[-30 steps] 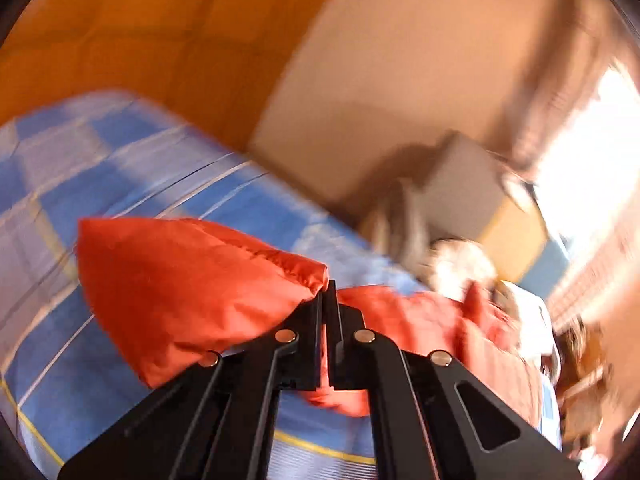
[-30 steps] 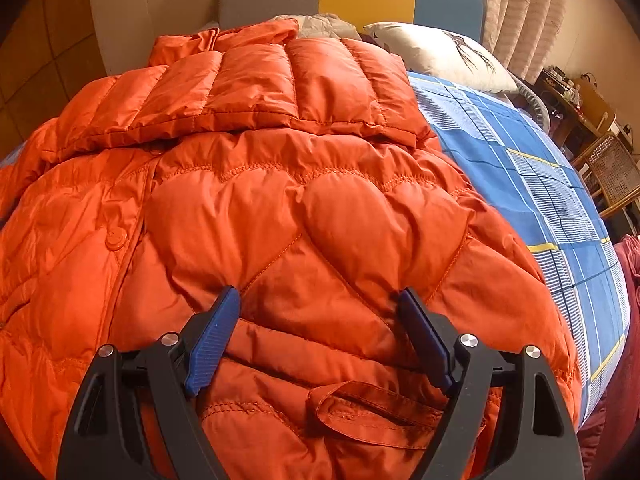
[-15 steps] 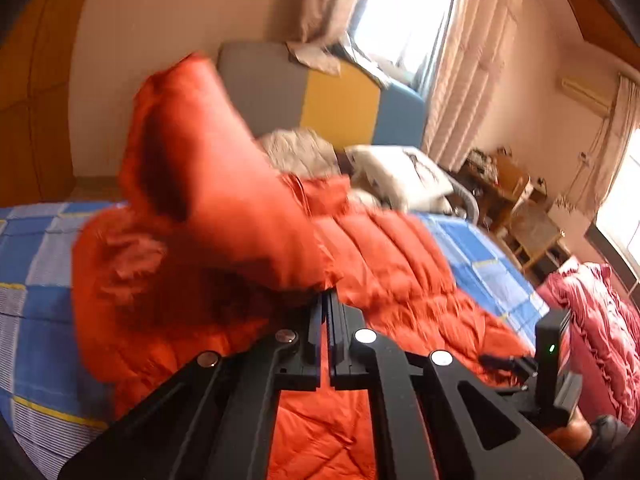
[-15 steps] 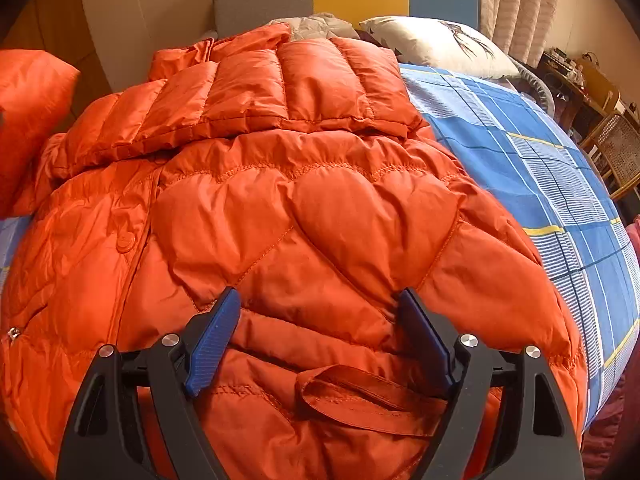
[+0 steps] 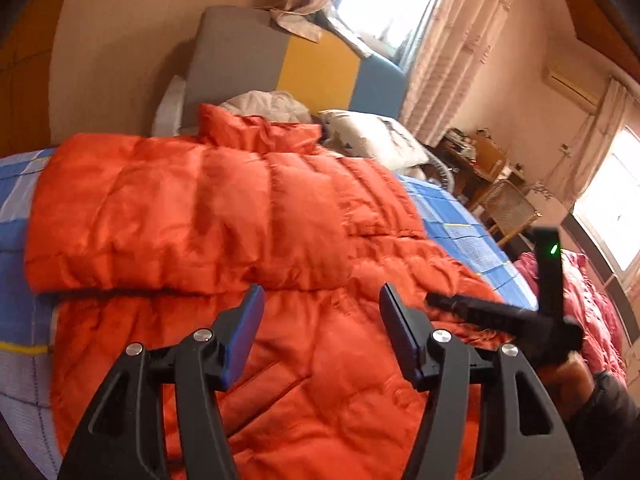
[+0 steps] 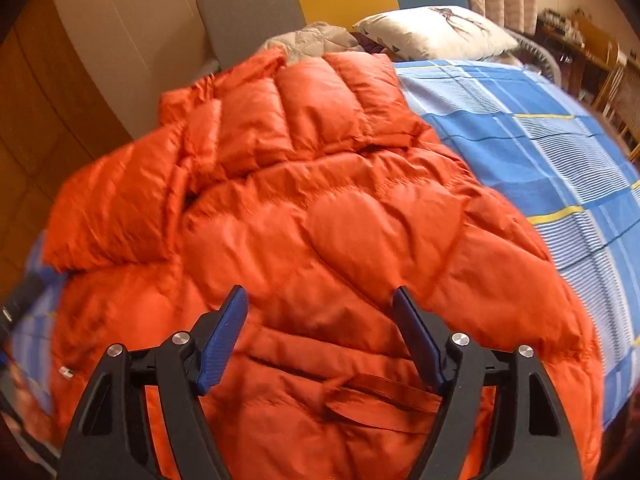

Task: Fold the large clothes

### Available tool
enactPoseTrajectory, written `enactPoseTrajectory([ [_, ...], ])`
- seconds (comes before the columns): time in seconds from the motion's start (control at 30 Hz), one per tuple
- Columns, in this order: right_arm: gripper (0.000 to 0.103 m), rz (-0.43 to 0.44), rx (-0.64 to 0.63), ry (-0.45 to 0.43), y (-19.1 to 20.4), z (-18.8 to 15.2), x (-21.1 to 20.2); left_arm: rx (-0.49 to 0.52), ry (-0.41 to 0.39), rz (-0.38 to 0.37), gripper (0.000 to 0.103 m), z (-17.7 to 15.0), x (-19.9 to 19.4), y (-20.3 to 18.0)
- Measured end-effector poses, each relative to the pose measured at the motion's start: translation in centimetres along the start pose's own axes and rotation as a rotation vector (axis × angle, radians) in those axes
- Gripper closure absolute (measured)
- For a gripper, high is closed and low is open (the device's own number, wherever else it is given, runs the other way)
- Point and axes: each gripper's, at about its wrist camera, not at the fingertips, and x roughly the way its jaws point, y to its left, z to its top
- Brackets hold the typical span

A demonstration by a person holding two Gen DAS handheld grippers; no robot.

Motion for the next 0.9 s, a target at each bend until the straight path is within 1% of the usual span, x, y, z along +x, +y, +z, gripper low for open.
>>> enactPoseTrajectory([
  [0.03, 0.035, 0.040, 0.007, 0.001, 0.8, 0.5, 0.3, -0.005, 0.002, 0.011, 0.043, -0.4, -0.3, 0.5],
  [0.07, 0.035, 0.067, 0.011, 0.002, 1.5, 0.9, 0.6, -0.018, 0.009, 0.036, 0.043, -1.0, -0.6, 1.4],
  [0.1, 0.035, 0.067, 0.011, 0.002, 1.5, 0.9, 0.6, -0.025, 0.014, 0.055, 0.043, -1.4, -0.6, 1.6],
  [0.13, 0.035, 0.116, 0.005, 0.009, 3.3, 1.7, 1.5, -0.039, 0.020, 0.071, 0.043, -1.8, -0.7, 2.3],
  [0.27, 0.035, 0.145, -0.024, 0.047, 7.3, 3.2, 4.4, -0.096, 0.042, 0.134, 0.043, -3.1, -0.9, 5.2],
  [0.33, 0.035, 0.156, -0.024, 0.056, 8.1, 3.6, 5.2, -0.111, 0.044, 0.147, 0.041, -3.2, -0.9, 5.9],
  [0.37, 0.038, 0.159, -0.033, 0.076, 9.3, 3.9, 6.3, -0.116, 0.043, 0.162, 0.040, -3.3, -0.9, 6.2],
  [0.43, 0.077, 0.172, -0.051, 0.092, 10.3, 4.3, 7.0, -0.134, 0.048, 0.166, 0.039, -3.3, -0.8, 6.9],
  [0.47, 0.082, 0.169, -0.059, 0.073, 10.5, 4.6, 6.6, -0.141, 0.048, 0.170, 0.039, -3.3, -0.8, 7.1],
  [0.5, 0.091, 0.169, -0.059, 0.073, 10.5, 4.6, 6.6, -0.143, 0.046, 0.170, 0.039, -3.3, -0.7, 7.2],
  [0.57, 0.094, 0.179, -0.075, 0.012, 10.7, 5.3, 5.0, -0.145, 0.036, 0.173, 0.038, -3.1, -0.6, 7.4],
  [0.6, 0.096, 0.161, -0.088, -0.046, 10.5, 6.2, 3.4, -0.148, 0.036, 0.175, 0.038, -3.0, -0.5, 7.6],
  [0.63, 0.096, 0.142, -0.090, -0.078, 10.1, 6.8, 2.6, -0.151, 0.037, 0.177, 0.038, -2.8, -0.6, 7.8],
  [0.67, 0.097, 0.142, -0.090, -0.078, 10.1, 6.8, 2.6, -0.152, 0.035, 0.179, 0.038, -2.7, -0.4, 8.0],
  [0.77, 0.097, 0.059, -0.073, -0.144, 8.0, 8.5, 1.0, -0.165, 0.028, 0.185, 0.038, -2.2, -0.4, 8.5],
  [0.9, 0.098, -0.042, -0.006, -0.161, 4.1, 9.8, 1.0, -0.166, 0.022, 0.201, 0.038, -1.8, -0.5, 8.7],
])
